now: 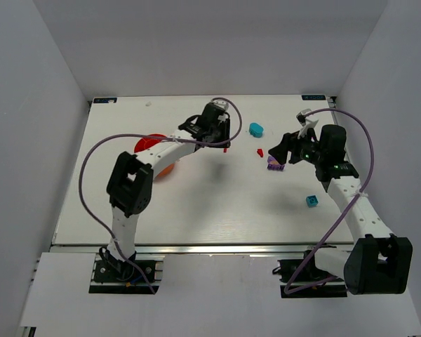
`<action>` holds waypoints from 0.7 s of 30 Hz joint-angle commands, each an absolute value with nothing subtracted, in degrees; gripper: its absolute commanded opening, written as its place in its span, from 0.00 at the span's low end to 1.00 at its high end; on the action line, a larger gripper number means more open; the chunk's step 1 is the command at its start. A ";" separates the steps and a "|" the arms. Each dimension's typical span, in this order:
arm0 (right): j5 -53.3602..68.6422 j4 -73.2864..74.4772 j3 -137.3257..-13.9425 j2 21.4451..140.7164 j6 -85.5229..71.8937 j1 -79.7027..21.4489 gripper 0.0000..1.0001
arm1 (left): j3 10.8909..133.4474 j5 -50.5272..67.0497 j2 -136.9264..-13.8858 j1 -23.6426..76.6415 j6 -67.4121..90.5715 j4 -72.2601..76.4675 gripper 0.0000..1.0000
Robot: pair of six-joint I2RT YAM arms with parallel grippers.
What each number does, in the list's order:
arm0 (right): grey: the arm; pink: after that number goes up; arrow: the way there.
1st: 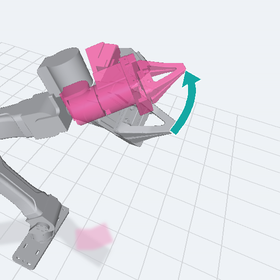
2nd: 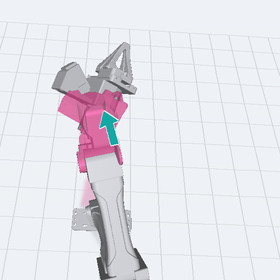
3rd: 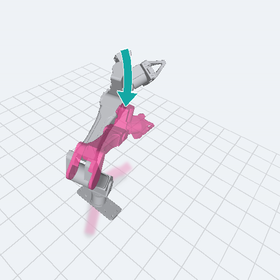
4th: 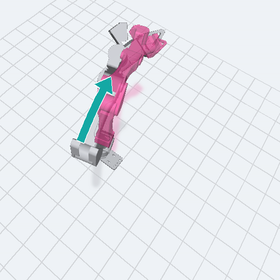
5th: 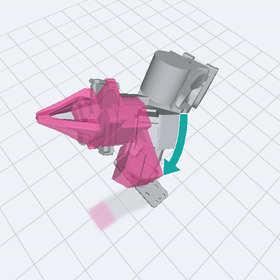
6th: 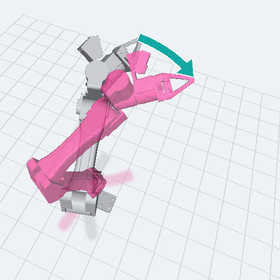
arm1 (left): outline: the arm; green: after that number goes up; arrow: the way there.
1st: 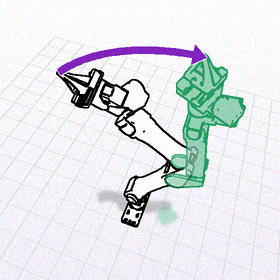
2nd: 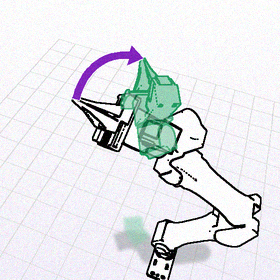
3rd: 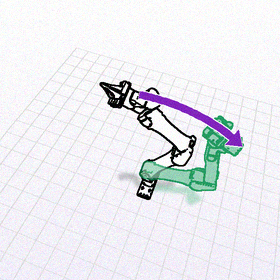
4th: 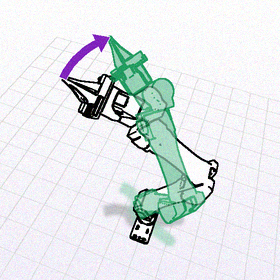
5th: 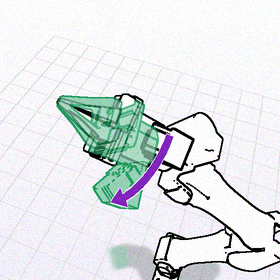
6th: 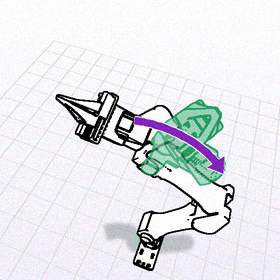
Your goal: Sort the legos into containers by color
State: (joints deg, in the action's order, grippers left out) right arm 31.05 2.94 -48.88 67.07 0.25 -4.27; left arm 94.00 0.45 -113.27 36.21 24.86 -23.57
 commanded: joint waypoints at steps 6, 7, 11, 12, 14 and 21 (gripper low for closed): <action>33.92 1.32 -49.39 63.46 -1.67 -2.29 0.68 | 112.14 -18.63 -128.04 39.81 23.20 -31.28 0.53; 34.01 1.32 -49.31 63.28 -1.84 -2.02 0.68 | 113.98 -19.68 -128.93 39.81 23.29 -31.38 0.53; 35.59 1.41 -49.31 62.93 -2.02 -1.67 0.67 | 116.54 -20.57 -132.44 39.81 22.50 -31.38 0.53; 35.68 1.58 -49.31 62.84 -2.11 -1.50 0.68 | 116.98 -20.65 -133.41 39.81 22.50 -31.38 0.53; 36.12 1.58 -49.39 62.75 -2.20 -1.23 0.68 | 118.20 -20.30 -134.29 39.81 22.15 -31.46 0.53; 36.91 1.49 -49.31 62.58 -2.37 -0.97 0.67 | 121.55 -21.18 -138.07 39.81 22.15 -32.34 0.52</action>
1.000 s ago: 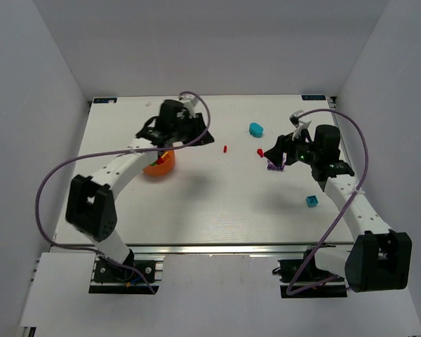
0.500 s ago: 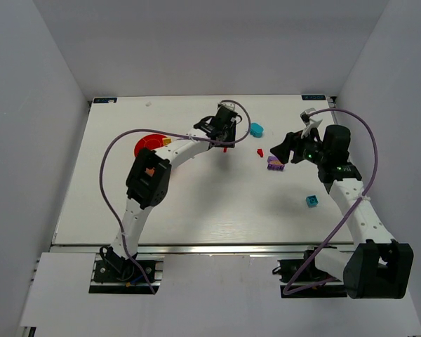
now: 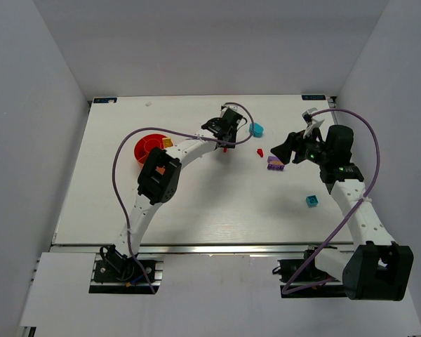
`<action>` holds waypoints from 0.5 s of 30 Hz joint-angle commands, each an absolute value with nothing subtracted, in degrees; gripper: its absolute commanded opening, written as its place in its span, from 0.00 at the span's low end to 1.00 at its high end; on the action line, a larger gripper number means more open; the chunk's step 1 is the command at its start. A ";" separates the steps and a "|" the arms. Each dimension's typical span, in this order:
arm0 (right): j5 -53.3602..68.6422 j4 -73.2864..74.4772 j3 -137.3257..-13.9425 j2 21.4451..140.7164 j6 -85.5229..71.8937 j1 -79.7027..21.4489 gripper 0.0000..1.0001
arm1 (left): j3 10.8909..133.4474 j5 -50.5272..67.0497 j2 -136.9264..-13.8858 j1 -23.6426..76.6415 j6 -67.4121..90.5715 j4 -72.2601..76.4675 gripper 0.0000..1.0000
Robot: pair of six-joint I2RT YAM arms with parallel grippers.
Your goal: Sort the legos into containers by color
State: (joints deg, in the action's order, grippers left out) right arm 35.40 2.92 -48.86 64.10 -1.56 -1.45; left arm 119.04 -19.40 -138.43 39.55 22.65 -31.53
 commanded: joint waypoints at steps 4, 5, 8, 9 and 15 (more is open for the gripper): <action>37.09 1.49 -49.31 62.40 -2.55 -0.79 0.67 | 121.38 -21.53 -139.04 39.81 22.59 -32.61 0.50; 37.18 1.49 -49.31 62.49 -2.55 -0.88 0.67 | 121.20 -21.53 -139.04 39.81 22.59 -32.78 0.50; 37.35 1.58 -49.22 62.40 -2.55 -0.44 0.67 | 120.67 -21.45 -139.04 39.81 22.68 -32.35 0.48; 37.44 1.58 -49.31 62.40 -2.55 -0.87 0.67 | 120.50 -21.36 -139.04 39.81 22.68 -32.52 0.46; 37.71 1.50 -49.22 62.40 -2.72 -0.70 0.67 | 121.03 -20.30 -140.09 39.81 22.59 -32.78 0.40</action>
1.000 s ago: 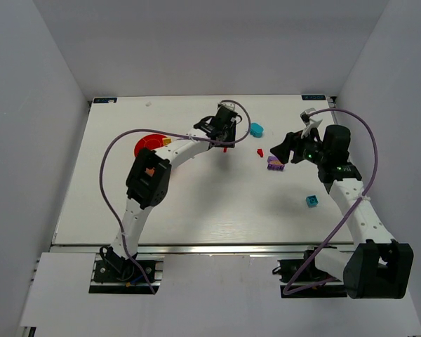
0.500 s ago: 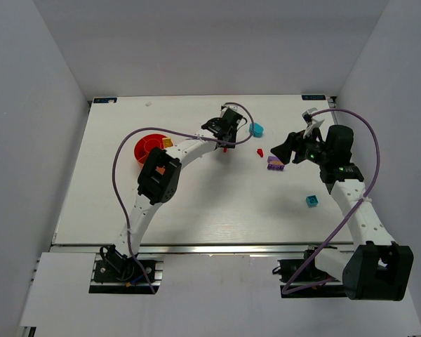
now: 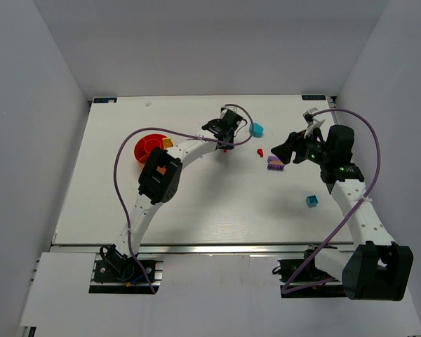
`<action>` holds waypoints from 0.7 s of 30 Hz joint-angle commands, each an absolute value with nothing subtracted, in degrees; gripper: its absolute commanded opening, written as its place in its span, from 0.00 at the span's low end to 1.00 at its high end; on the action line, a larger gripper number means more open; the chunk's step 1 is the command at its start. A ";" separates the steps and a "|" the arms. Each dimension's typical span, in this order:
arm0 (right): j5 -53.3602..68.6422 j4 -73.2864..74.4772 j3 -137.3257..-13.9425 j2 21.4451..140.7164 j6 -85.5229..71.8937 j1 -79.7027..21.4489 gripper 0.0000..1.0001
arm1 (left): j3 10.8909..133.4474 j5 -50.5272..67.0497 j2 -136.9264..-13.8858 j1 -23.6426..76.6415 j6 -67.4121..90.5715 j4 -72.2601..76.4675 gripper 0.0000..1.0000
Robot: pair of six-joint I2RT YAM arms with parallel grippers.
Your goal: Sort the legos into containers by color
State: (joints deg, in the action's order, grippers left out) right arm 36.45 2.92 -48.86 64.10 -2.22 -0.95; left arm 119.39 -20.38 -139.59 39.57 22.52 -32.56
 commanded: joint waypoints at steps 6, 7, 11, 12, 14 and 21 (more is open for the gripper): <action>38.14 1.41 -49.13 62.49 -2.99 -0.62 0.67 | 121.64 -19.69 -140.80 39.81 22.59 -33.14 0.39; 38.23 1.41 -49.13 62.40 -3.08 -0.79 0.67 | 121.73 -19.60 -140.89 39.81 22.50 -33.05 0.40; 38.32 1.32 -49.04 62.58 -3.08 -0.62 0.67 | 122.08 -19.42 -141.06 39.81 22.41 -33.48 0.39; 38.49 1.32 -49.04 62.67 -2.99 -0.62 0.67 | 121.99 -19.51 -141.06 39.81 22.41 -33.49 0.39; 38.41 1.32 -49.04 62.67 -3.08 -0.62 0.67 | 121.73 -19.77 -140.98 39.81 22.41 -33.75 0.35; 38.76 1.32 -49.04 62.67 -3.25 -0.79 0.67 | 118.92 -20.13 -137.56 39.81 21.45 -33.75 0.18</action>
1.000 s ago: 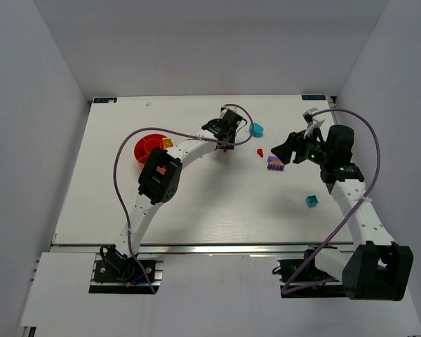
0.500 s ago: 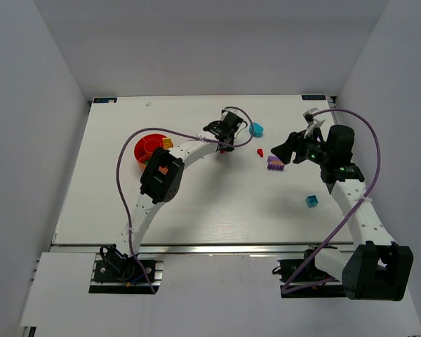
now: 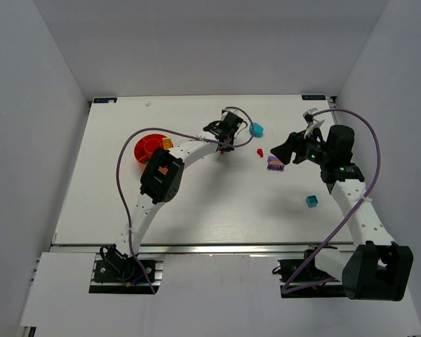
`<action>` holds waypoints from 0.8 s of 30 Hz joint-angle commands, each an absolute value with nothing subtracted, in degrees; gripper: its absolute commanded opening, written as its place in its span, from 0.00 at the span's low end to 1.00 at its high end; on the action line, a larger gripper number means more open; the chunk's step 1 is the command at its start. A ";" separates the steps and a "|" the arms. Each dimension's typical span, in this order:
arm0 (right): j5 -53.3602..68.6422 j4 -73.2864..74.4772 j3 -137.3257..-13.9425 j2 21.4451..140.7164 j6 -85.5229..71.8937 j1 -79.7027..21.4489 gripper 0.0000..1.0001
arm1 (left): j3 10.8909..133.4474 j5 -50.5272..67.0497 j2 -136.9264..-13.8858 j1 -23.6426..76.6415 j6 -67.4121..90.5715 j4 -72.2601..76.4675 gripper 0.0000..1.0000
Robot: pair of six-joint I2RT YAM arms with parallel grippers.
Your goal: Sort the legos into containers by color
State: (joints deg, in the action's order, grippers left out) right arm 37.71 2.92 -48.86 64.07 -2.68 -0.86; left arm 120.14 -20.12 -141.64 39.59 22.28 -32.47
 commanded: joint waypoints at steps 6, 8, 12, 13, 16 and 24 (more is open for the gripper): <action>39.37 1.23 -48.78 62.75 -3.43 1.05 0.67 | 116.63 -19.95 -131.68 39.81 19.34 -32.70 0.12; 39.46 1.14 -48.69 62.75 -3.43 1.14 0.67 | 116.37 -18.99 -130.00 39.81 19.07 -32.61 0.11; 39.90 1.14 -48.69 62.67 -3.43 1.23 0.67 | 114.18 -16.00 -124.20 39.29 18.37 -31.47 0.11; 40.08 0.97 -48.52 62.67 -3.43 1.32 0.66 | 113.39 -15.47 -122.71 39.29 18.28 -31.46 0.10; 40.78 0.97 -48.52 62.84 -3.34 1.23 0.66 | 106.90 -13.45 -114.98 38.76 17.76 -29.71 0.10; 43.50 1.67 -48.43 63.98 -2.11 0.97 0.65 | 88.79 -15.82 -93.18 30.78 17.40 -29.62 0.09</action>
State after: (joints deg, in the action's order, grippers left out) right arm 41.01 2.87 -48.86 64.10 -2.74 1.06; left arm 93.03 -14.61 -98.91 34.92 17.82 -28.97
